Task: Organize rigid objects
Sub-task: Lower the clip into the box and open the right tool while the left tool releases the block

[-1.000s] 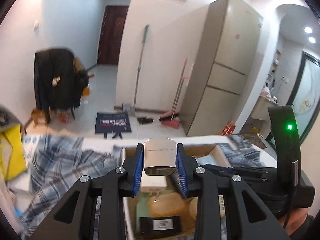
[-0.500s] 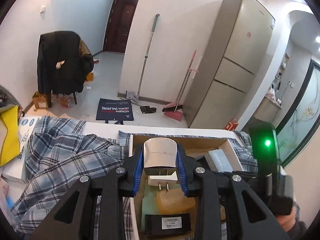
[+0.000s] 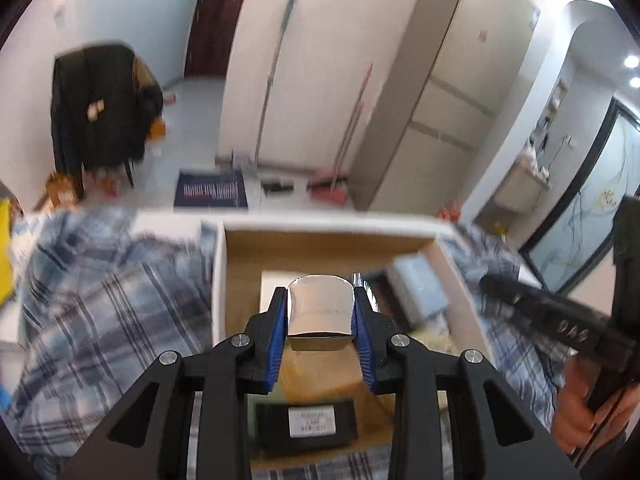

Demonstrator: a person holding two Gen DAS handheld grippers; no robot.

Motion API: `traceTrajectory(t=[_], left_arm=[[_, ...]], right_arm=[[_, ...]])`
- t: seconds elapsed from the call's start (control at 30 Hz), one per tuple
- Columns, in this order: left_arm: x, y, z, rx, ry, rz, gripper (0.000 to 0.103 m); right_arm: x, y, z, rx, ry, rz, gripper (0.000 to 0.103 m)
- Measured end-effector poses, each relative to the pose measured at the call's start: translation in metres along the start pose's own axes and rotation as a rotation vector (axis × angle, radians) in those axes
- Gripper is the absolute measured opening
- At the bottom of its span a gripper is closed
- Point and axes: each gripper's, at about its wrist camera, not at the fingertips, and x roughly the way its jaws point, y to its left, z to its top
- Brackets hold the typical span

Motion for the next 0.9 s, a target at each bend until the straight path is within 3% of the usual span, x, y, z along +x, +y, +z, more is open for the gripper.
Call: traceTrajectory(t=[0.13, 0.37, 0.5, 0.53, 0.57, 0.63, 0.83, 0.9], left_arm=[[0.017, -0.003, -0.005, 0.013, 0.085, -0.001, 0.033], [0.024, 0.0, -0.007, -0.004, 0.071, 0.006, 0.033], [0.025, 0.006, -0.007, -0.041, 0.064, 0.01, 0.034], [0.023, 0.006, -0.006, -0.047, 0.058, 0.011, 0.042], [0.019, 0.006, -0.005, -0.049, 0.044, 0.015, 0.058], [0.004, 0.004, -0.003, -0.035, -0.028, 0.039, 0.076], [-0.055, -0.016, 0.008, 0.043, -0.213, 0.062, 0.078], [-0.085, -0.029, 0.012, 0.082, -0.291, 0.077, 0.082]], right_arm=[[0.008, -0.002, -0.002, -0.013, 0.032, 0.016, 0.04], [0.015, -0.006, -0.004, -0.005, 0.056, 0.032, 0.041], [0.014, -0.007, -0.004, 0.002, 0.054, 0.036, 0.047], [0.012, -0.007, -0.004, 0.002, 0.049, 0.036, 0.047], [0.009, -0.007, -0.003, 0.001, 0.04, 0.035, 0.049], [0.003, -0.005, -0.002, -0.007, 0.023, 0.031, 0.051], [-0.036, 0.0, 0.007, -0.037, -0.079, -0.008, 0.052], [-0.058, 0.002, 0.011, -0.05, -0.131, -0.023, 0.057]])
